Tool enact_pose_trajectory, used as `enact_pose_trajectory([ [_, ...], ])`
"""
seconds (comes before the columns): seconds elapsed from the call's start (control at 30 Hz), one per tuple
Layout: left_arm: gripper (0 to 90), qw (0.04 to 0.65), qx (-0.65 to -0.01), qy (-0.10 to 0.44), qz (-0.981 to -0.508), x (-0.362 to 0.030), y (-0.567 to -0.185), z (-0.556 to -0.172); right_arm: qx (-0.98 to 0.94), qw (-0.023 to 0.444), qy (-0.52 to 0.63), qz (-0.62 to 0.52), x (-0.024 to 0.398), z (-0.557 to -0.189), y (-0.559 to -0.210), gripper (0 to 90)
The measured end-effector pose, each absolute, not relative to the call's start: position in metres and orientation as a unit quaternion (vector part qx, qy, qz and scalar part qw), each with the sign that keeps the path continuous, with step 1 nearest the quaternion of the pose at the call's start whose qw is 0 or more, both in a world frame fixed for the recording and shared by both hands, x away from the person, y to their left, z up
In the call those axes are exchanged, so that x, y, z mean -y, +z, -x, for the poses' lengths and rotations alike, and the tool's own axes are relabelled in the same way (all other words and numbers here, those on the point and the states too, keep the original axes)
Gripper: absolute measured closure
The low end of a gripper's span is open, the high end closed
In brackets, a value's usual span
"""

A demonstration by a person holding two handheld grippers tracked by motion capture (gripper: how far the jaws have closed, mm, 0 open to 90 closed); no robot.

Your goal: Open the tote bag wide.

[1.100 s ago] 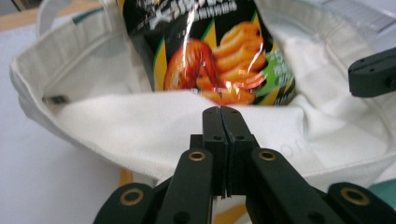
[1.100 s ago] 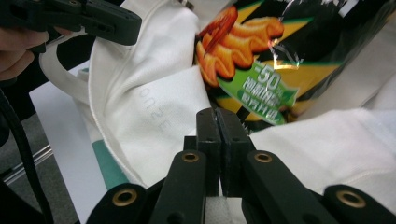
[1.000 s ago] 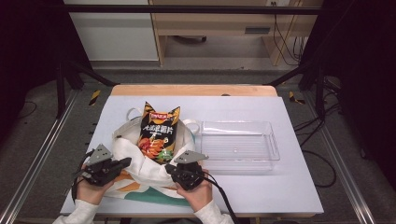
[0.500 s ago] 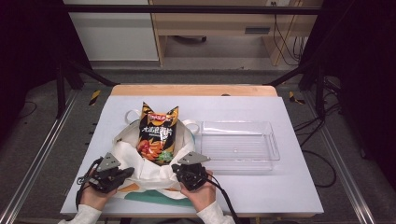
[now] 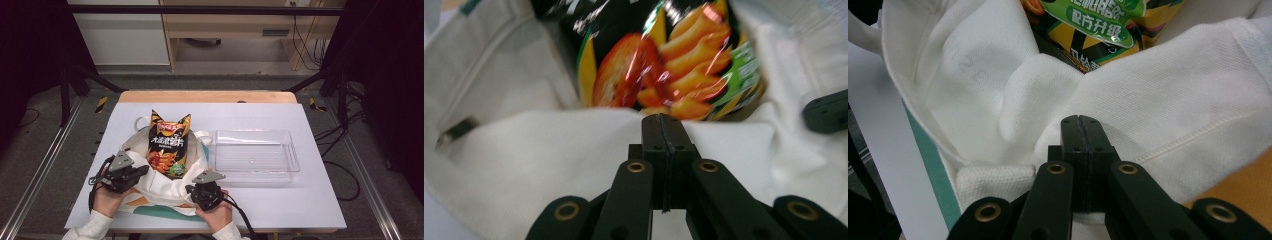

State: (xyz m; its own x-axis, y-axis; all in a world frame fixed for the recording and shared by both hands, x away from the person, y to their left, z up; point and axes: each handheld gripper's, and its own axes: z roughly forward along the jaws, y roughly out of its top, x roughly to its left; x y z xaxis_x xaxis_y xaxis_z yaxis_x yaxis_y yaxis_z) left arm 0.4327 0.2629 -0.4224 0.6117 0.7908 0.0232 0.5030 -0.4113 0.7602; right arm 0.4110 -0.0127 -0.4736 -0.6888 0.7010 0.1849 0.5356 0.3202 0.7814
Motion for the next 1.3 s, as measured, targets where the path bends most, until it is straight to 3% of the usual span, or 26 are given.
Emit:
enact_pose_trajectory([
  [0.23, 89.9, 0.344, -0.435, 0.174, -0.814, -0.291, -0.443, -0.422, -0.810, 0.100, 0.437, -0.379, 0.014, -0.406, -0.478, 90.0],
  [0.67, 89.9, 0.313, -0.434, 0.177, -0.826, -0.287, -0.453, -0.413, -0.806, 0.102, 0.440, -0.383, 0.018, -0.404, -0.477, 90.0],
  [0.77, 89.9, 0.316, -0.436, 0.174, -0.824, -0.287, -0.453, -0.414, -0.786, 0.150, 0.446, -0.401, 0.027, -0.408, -0.463, 90.0],
  [0.87, 89.9, 0.319, -0.437, 0.170, -0.824, -0.288, -0.453, -0.415, -0.781, 0.168, 0.439, -0.411, 0.033, -0.412, -0.461, 90.0],
  [0.97, 89.9, 0.328, -0.440, 0.164, -0.820, -0.290, -0.449, -0.417, -0.780, 0.158, 0.432, -0.423, 0.041, -0.415, -0.468, 90.0],
  [1.13, 89.7, 0.321, -0.452, 0.218, -0.803, -0.297, -0.434, -0.427, -0.779, 0.156, 0.433, -0.426, 0.044, -0.413, -0.479, 90.0],
  [1.3, 89.6, 0.311, -0.456, 0.205, -0.808, -0.308, -0.447, -0.429, -0.781, 0.153, 0.430, -0.427, 0.046, -0.412, -0.480, 90.0],
])
